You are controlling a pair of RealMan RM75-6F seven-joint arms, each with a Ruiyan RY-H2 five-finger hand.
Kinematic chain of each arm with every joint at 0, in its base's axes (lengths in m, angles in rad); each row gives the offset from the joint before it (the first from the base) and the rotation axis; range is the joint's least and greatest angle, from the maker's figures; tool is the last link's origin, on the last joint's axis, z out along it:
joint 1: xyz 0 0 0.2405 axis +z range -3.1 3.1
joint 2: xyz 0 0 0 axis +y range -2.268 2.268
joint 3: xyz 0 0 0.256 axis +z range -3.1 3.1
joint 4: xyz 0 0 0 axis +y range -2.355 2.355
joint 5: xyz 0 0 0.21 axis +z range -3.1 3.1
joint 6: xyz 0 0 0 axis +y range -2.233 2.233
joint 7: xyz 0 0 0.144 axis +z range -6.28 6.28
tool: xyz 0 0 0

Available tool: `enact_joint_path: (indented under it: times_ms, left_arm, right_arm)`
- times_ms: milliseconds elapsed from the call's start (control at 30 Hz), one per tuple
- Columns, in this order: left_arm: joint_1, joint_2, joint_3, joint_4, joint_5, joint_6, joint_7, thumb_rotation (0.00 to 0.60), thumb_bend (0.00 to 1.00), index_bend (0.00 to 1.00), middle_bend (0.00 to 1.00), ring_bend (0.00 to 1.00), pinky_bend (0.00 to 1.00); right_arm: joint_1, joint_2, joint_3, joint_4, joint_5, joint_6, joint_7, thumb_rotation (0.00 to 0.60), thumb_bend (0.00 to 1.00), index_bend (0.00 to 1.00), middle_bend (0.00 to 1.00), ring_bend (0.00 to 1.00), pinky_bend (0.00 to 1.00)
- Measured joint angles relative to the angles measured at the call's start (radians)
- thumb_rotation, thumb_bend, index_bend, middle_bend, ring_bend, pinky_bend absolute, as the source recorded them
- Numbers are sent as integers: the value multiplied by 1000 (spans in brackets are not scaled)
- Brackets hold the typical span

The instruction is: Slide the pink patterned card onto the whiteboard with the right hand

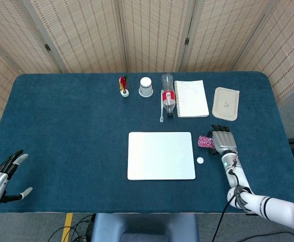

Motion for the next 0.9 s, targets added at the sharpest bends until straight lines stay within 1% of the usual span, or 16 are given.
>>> enact_joint_path:
  times_ms: [167,300,500,700,767,900]
  left_arm:
    - [1,1,0,-4,3,5,-5,600,255,97,30,18,182]
    - [4,5,1,-4,6,12,-15,600,255,97,30,18,182]
    - [9,12,1,4,10,30,-45,600,255,97,30,18,182]
    - [12,20,4,20,19,43,-93,600,255,97,30,18,182]
    - [13,22,5,29,21,46,-111,600,255,98,30,18,182]
    - [11,23,3,42,16,45,-129,600,255,98,30,18,182]
  right_arm:
    - [6,42,21,-112,-23,23,-3,600,294,365,84,0,0]
    - [30,37,30,-162,-45,47,-34,600,293,365,84,0,0]
    - [74,-36,32,-162,-34,75,-106,600,272,365,84,0,0]
    - [111,-118,34,-111,-4,88,-153,600,255,362,84,0,0]
    - [121,-138,33,-92,8,84,-164,600,242,309,84,0,0]
    - [135,-149,30,-76,30,60,-179,600,223,51,74,0,0]
